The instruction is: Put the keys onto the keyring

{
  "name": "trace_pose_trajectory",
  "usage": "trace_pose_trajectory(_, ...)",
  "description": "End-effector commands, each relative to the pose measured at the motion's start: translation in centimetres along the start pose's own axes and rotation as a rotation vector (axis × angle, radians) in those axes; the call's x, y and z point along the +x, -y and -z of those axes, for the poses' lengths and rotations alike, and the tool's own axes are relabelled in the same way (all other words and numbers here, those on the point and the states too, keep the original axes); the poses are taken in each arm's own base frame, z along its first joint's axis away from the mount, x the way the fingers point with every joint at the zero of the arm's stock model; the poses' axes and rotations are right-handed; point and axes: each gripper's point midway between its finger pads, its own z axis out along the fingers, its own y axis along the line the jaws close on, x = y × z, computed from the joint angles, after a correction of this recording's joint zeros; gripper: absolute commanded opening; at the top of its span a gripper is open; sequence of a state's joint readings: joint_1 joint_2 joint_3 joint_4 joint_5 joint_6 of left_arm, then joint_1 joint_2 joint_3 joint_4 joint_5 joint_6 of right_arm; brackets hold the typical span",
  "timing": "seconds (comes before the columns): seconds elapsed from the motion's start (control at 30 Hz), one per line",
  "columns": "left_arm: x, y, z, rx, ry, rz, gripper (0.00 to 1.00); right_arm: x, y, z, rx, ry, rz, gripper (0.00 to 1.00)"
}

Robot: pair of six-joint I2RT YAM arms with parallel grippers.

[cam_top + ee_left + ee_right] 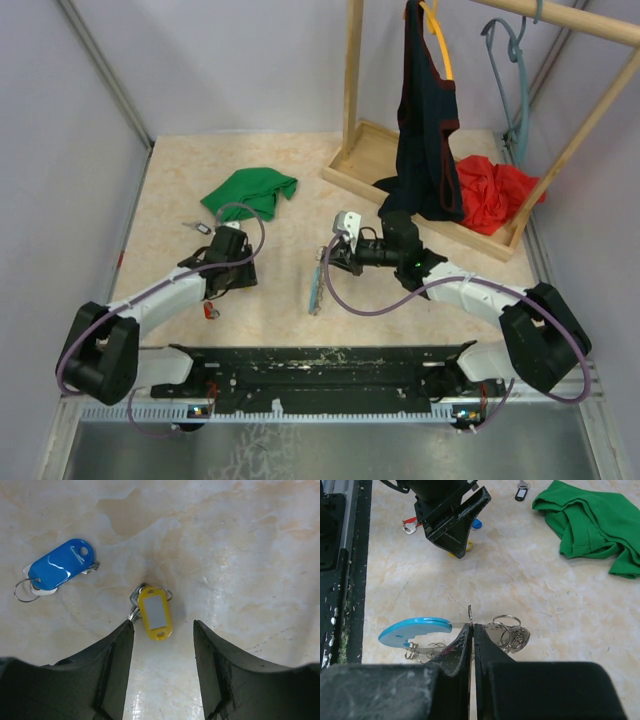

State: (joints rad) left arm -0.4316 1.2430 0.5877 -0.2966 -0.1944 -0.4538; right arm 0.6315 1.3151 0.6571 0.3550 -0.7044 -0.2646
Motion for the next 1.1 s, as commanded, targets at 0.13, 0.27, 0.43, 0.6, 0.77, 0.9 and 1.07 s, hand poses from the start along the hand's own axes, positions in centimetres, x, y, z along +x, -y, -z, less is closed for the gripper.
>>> trace_pose_trajectory(0.13, 0.0, -1.2, -1.2, -0.074, -0.017, 0.036, 0.56, -2.7, -0.2, 0.5, -0.003, 0.087, 0.058, 0.00)
trace_pose_trajectory(0.27, 0.5, -0.4, -1.8, -0.035, -0.052, 0.017, 0.50, -2.9, -0.2, 0.5, -0.006, 0.093, 0.060, 0.00)
trace_pose_trajectory(0.43, 1.4, 1.5, -2.5, 0.054, -0.123, 0.019, 0.45, -3.1, -0.3, 0.6, -0.008, 0.098, 0.059, 0.00)
trace_pose_trajectory(0.6, 1.8, 4.9, -2.7, 0.226, -0.160, 0.039, 0.25, -3.5, -0.3, 0.9, 0.001, 0.105, 0.069, 0.00)
trace_pose_trajectory(0.77, 2.0, 7.9, -2.8, 0.339, -0.182, 0.030, 0.14, -3.9, -0.3, 1.1, 0.008, 0.112, 0.069, 0.00)
trace_pose_trajectory(0.9, 2.4, 11.7, -2.5, 0.445, -0.198, -0.008, 0.14, -4.1, -0.3, 1.3, 0.015, 0.114, 0.069, 0.00)
trace_pose_trajectory(1.07, 2.6, 17.0, -1.3, 0.609, -0.190, -0.032, 0.15, -4.3, -0.2, 1.5, 0.033, 0.114, 0.066, 0.00)
